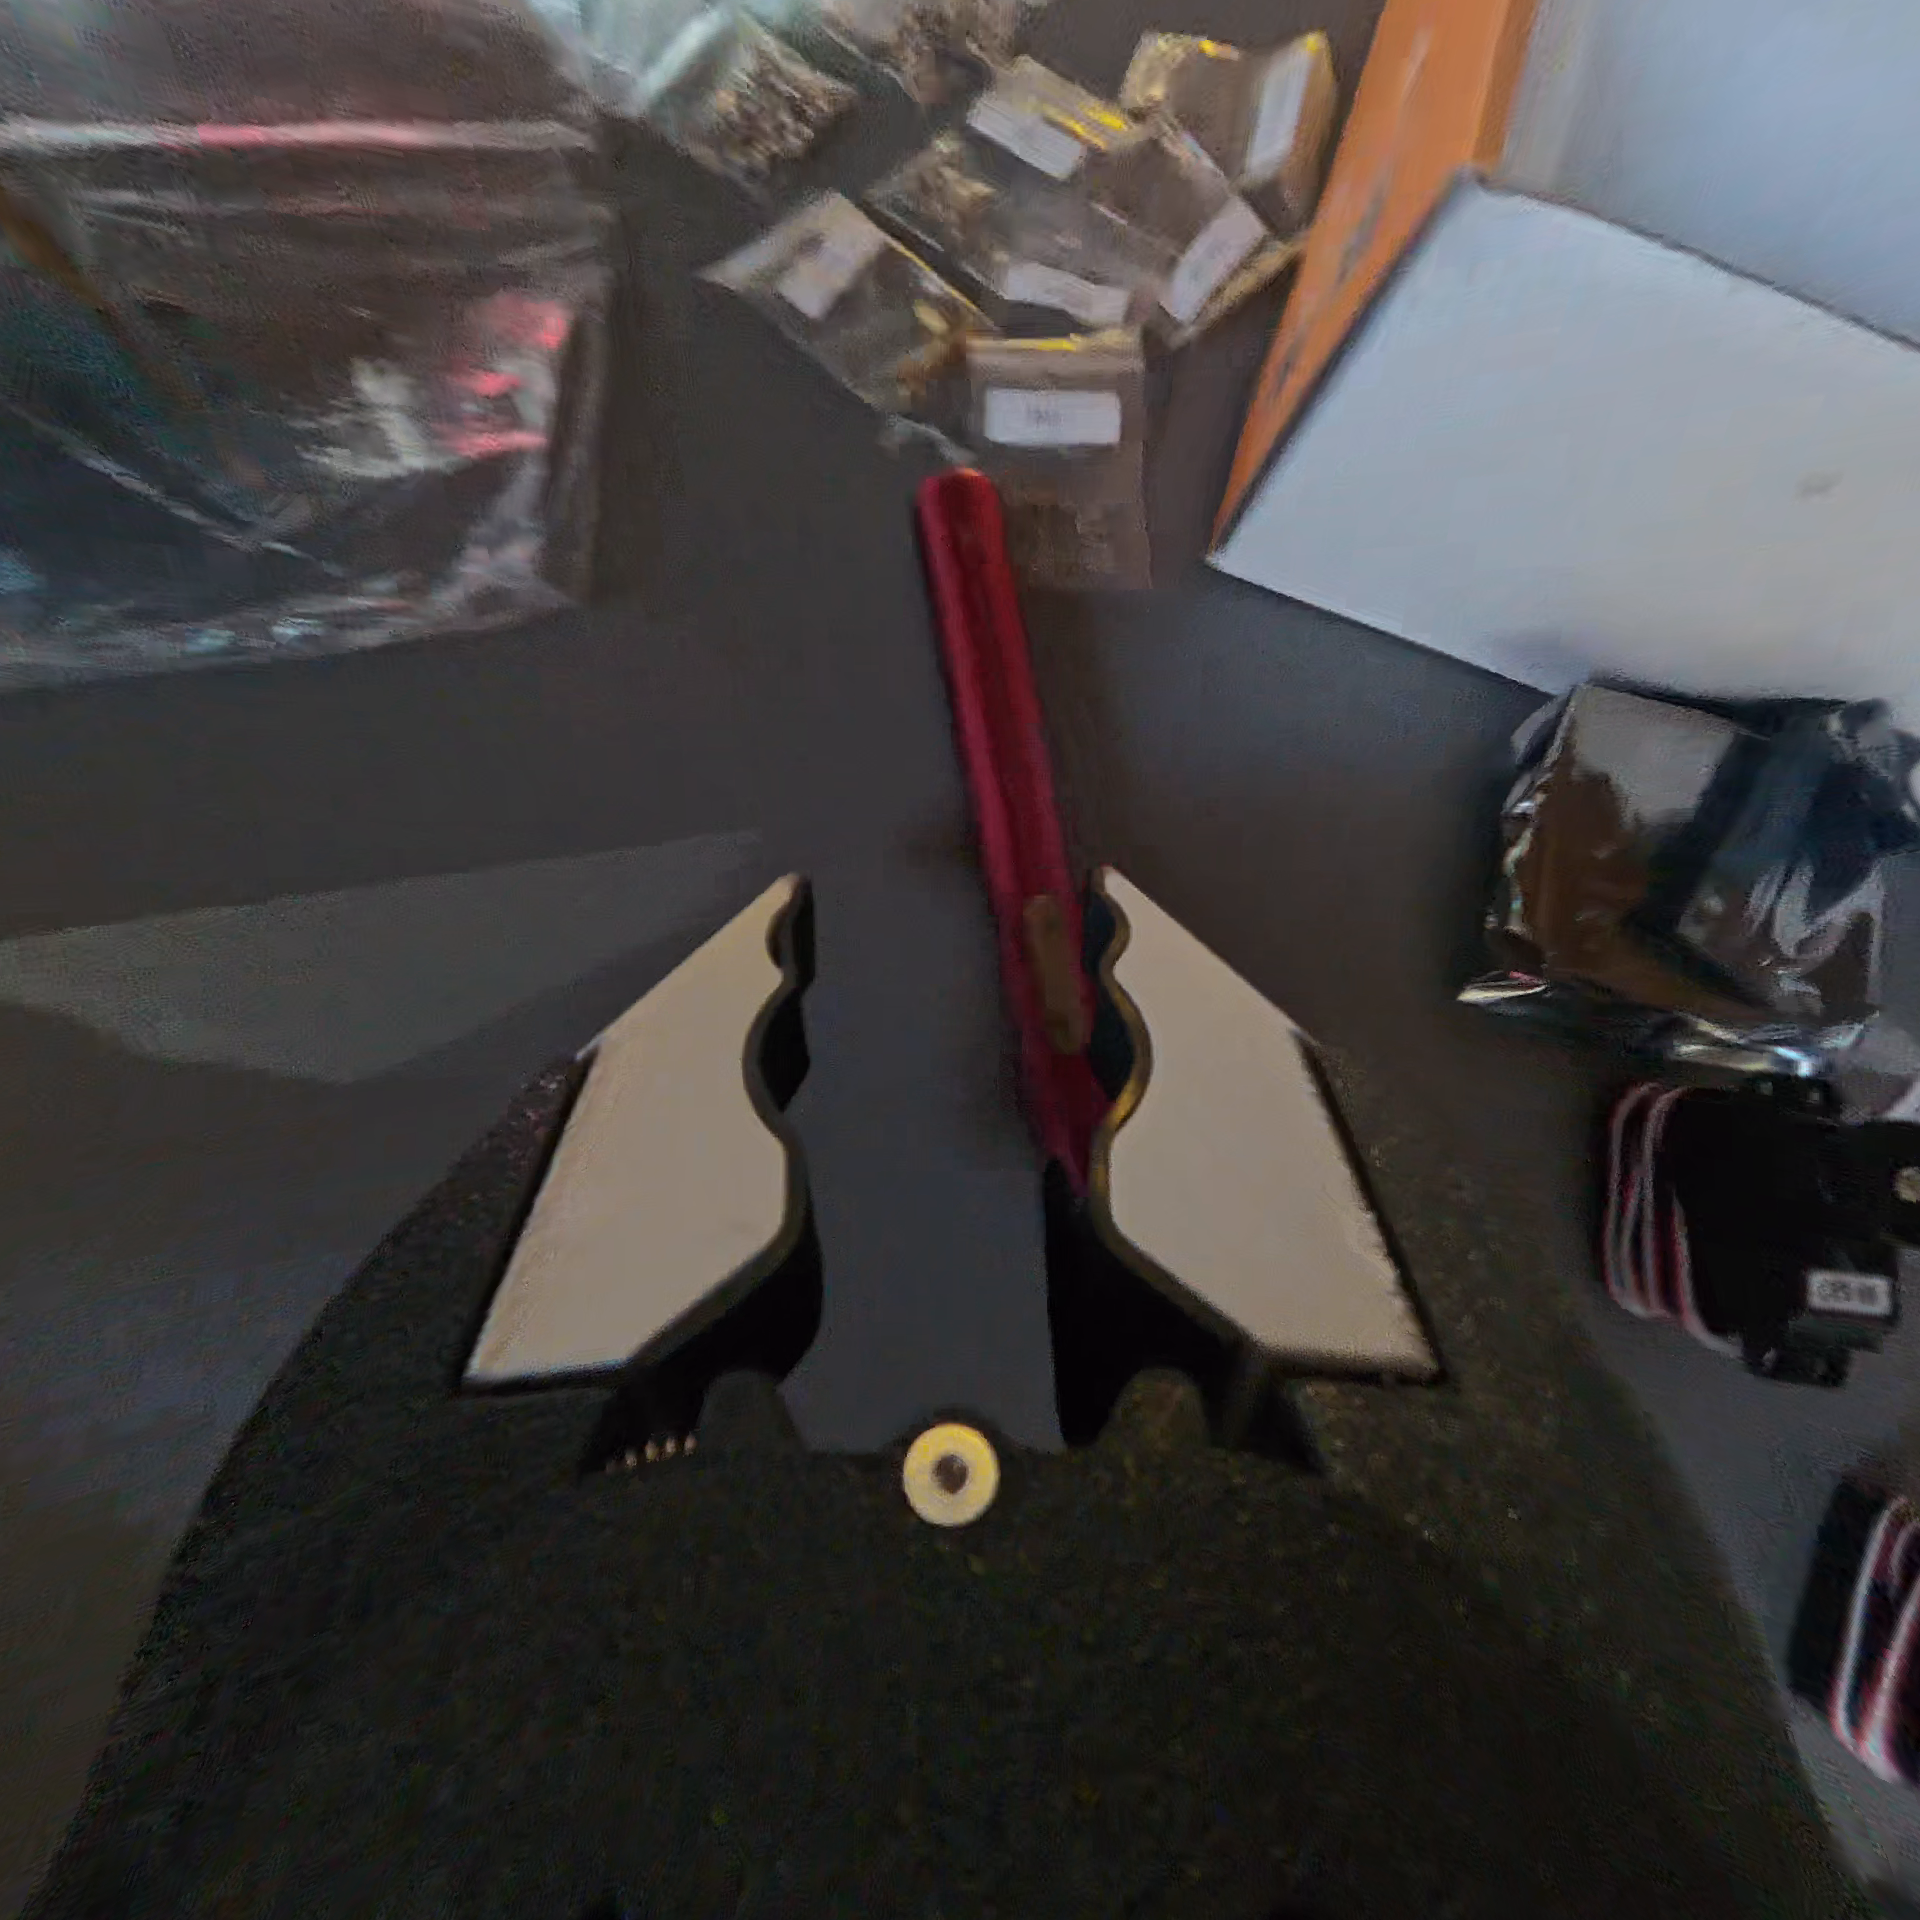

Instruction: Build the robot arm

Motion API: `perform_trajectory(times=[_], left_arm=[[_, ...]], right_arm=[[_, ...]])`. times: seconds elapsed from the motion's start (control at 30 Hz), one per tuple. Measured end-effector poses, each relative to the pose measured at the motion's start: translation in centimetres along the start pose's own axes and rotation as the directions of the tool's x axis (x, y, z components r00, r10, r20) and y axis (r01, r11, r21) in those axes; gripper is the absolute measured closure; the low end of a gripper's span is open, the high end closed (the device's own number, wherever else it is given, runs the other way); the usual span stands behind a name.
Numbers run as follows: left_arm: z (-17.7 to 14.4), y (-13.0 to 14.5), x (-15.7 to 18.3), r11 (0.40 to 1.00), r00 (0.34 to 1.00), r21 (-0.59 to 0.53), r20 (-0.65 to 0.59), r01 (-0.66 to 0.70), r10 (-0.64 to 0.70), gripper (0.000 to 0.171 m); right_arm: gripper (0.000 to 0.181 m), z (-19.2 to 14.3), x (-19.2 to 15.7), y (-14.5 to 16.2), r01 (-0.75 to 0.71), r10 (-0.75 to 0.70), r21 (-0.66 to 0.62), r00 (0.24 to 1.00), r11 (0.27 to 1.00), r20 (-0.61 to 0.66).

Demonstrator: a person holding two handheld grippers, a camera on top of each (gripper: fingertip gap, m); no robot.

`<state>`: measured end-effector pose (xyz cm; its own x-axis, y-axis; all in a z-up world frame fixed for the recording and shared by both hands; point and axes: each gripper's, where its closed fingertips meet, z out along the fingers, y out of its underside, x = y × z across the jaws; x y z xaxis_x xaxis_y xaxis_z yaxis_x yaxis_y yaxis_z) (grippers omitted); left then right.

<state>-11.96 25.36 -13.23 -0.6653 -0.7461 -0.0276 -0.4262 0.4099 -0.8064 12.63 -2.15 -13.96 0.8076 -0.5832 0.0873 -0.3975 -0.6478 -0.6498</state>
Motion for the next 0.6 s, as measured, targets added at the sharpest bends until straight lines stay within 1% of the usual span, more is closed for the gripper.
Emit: perform_trajectory(times=[0.03, 0.1, 0.17, 0.2, 0.27, 0.33, 0.37, 0.4, 0.47, 0.5, 0.57, 0.6], left_arm=[[0.0, -0.2, 0.2, 1.0, 1.0, -0.001, 0.01, -0.03, 0.03, 0.144], [-0.1, -0.8, 0.2, 0.999, 0.998, 0.004, 0.046, -0.047, 0.046, 0.144], [-0.2, -1.7, 0.6, 0.999, 0.999, 0.053, 0.048, 0.003, -0.005, 0.144], [-0.3, -2.0, 0.9, 0.996, 0.999, 0.082, 0.039, 0.029, -0.033, 0.144], [-0.6, -2.8, 1.8, 0.987, 0.998, 0.148, 0.022, 0.058, -0.062, 0.143], [-1.2, -3.8, 3.0, 0.971, 0.996, 0.222, -0.007, 0.086, -0.086, 0.143], [-1.5, -4.5, 3.9, 0.959, 0.995, 0.268, -0.031, 0.098, -0.093, 0.142], [-1.7, -5.3, 4.7, 0.942, 0.994, 0.32, -0.054, 0.103, -0.091, 0.143], [-1.8, -7.0, 6.6, 0.911, 0.995, 0.405, -0.087, 0.081, -0.049, 0.142], [-1.7, -7.7, 7.5, 0.9, 0.995, 0.432, -0.098, 0.06, -0.02, 0.137], [-0.8, -8.8, 9.5, 0.904, 0.99, 0.427, -0.128, -0.001, 0.061, 0.131], [-0.1, -9.3, 10.1, 0.913, 0.988, 0.406, -0.128, -0.031, 0.09, 0.123]], right_arm=[[0.133, 0.7, 1.1, 0.2, 0.014, -0.014, -0.012, 1.0, 1.0, 0.006], [0.141, 1.8, 1.7, 0.5, 0.028, -0.025, -0.071, 0.998, 0.997, 0.049], [0.156, 2.5, 1.6, 0.3, 0.054, -0.043, -0.119, 0.995, 0.991, 0.093], [0.161, 2.7, 1.4, 0.3, 0.066, -0.048, -0.149, 0.992, 0.987, 0.119], [0.162, 2.5, 1.3, 0.4, 0.137, -0.115, -0.194, 0.986, 0.971, 0.122], [0.162, 2.0, 0.8, 0.3, 0.215, -0.196, -0.192, 0.974, 0.957, 0.114], [0.161, 1.2, 0.2, 0.0, 0.231, -0.212, -0.163, 0.969, 0.959, 0.124], [0.162, -0.1, -0.7, -0.7, 0.243, -0.227, -0.104, 0.963, 0.964, 0.146], [0.162, -3.6, -2.8, -2.7, 0.235, -0.237, 0.032, 0.954, 0.971, 0.183], [0.162, -5.7, -4.4, -3.7, 0.239, -0.252, 0.085, 0.943, 0.967, 0.218], [0.161, -9.8, -9.7, -6.3, 0.313, -0.377, 0.241, 0.876, 0.919, 0.299], [0.162, -11.8, -13.0, -7.6, 0.326, -0.428, 0.312, 0.83, 0.893, 0.359]])
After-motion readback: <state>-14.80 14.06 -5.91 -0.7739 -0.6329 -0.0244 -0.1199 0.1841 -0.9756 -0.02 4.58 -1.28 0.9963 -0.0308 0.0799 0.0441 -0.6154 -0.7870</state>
